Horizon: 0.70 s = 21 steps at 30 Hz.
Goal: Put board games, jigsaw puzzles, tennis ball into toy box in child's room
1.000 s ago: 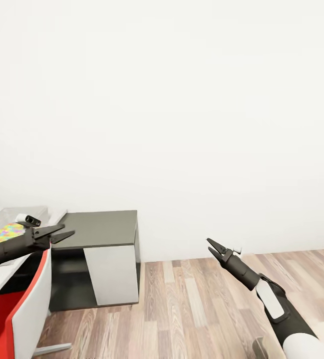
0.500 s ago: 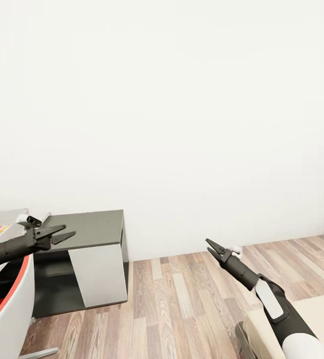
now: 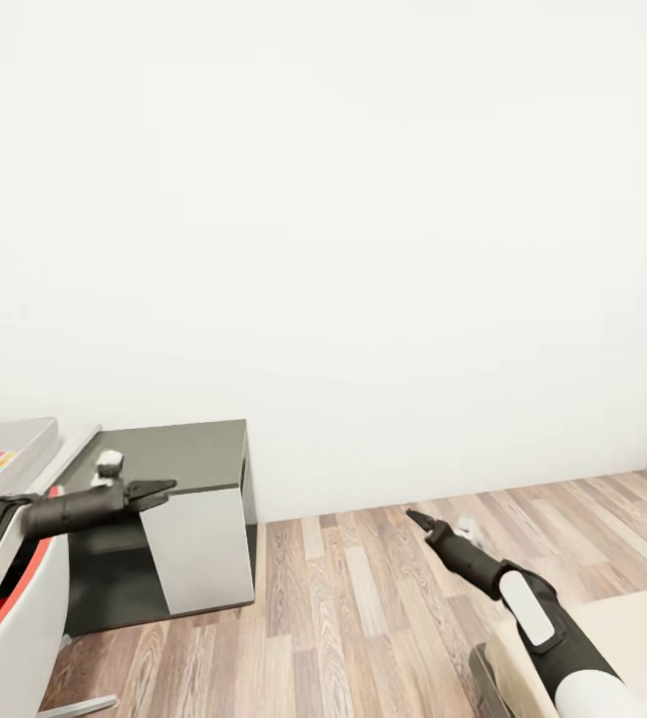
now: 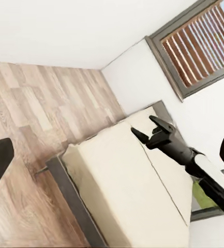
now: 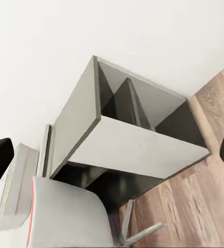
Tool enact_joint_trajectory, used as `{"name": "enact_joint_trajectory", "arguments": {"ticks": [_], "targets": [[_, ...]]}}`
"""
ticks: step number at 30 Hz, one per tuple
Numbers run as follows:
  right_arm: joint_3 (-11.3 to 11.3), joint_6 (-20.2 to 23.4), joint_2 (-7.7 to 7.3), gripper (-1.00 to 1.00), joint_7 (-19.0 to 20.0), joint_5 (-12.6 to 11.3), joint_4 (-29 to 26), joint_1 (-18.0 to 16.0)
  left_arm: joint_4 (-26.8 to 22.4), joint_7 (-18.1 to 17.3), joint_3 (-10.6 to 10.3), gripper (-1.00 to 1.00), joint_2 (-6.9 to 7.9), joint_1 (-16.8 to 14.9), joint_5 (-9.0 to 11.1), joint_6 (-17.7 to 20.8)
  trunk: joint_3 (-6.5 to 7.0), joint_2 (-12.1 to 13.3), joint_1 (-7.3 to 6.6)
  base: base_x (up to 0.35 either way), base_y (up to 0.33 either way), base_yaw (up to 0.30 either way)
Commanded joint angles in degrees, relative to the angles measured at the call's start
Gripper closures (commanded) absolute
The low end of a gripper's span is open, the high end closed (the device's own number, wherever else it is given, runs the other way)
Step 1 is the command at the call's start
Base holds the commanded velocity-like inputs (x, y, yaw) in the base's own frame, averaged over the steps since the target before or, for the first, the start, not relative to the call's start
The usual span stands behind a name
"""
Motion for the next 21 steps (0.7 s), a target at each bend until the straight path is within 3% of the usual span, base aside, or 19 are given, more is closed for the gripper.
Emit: {"name": "enact_joint_trajectory", "arguments": {"ticks": [1, 2, 4, 6, 10, 13, 16, 18, 21], "targets": [[0.2, 0.5, 0.06, -1.0, -1.0, -0.3, 0.2, 0.0, 0.5, 1.5, 0.0, -1.0, -0.46, 0.0, 0.1, 0.3, -0.02, -0.1, 0.02, 0.0, 0.0, 0.0], [2.3, 0.5, 0.15, -1.0, -4.0, -0.1, 0.9, 0.0, 1.9, 5.8, -0.2, -1.0, -1.72, 0.0, -0.1, -0.2, -0.02, -0.1, 0.02, 0.0, 0.0, 0.0], [4.1, 0.4, 0.17, -1.0, -6.1, 0.2, 1.3, 0.0, 2.8, 8.5, -0.3, -1.0, -2.33, 0.0, -0.2, -0.6, -0.02, -0.1, 0.02, 0.0, 0.0, 0.0], [7.3, 0.2, 0.13, -1.0, -10.2, 0.6, 2.2, 0.0, 4.9, 13.8, -0.4, -1.0, -3.05, 0.0, -0.6, -2.0, -0.02, -0.1, 0.02, 0.0, 0.0, 0.0], [9.3, -0.3, 0.07, -1.0, -13.7, 0.9, 3.8, 0.0, 9.6, 19.1, -0.5, -1.0, -3.44, 0.1, -1.1, -5.1, -0.02, -0.1, 0.02, 0.0, 0.0, 0.0], [10.0, -2.0, 0.02, -1.0, -15.4, 1.3, 7.8, -0.1, 17.4, 22.8, -0.5, -1.0, -3.76, 0.2, -2.1, -9.7, -0.02, -0.1, 0.02, 0.0, 0.0, 0.0], [10.3, -5.4, 0.03, -1.0, -16.2, 3.1, 13.7, -0.1, 25.1, 25.8, -0.5, -1.0, -4.0, 0.2, -4.7, -16.0, -0.02, -0.1, 0.02, 0.0, 0.0, 0.0], [10.3, -9.4, 0.06, -1.0, -16.5, 5.6, 19.2, -0.1, 31.4, 28.3, -0.5, -1.0, -4.62, 0.2, -7.4, -21.6, -0.02, -0.1, 0.02, 0.0, 0.0, 0.0], [10.4, -16.1, 0.12, -1.0, -16.7, 9.4, 26.7, -0.1, 40.6, 33.5, -0.4, -1.0, -6.58, 0.2, -11.8, -30.9, -0.02, -0.1, 0.02, 0.0, 0.0, 0.0]]}}
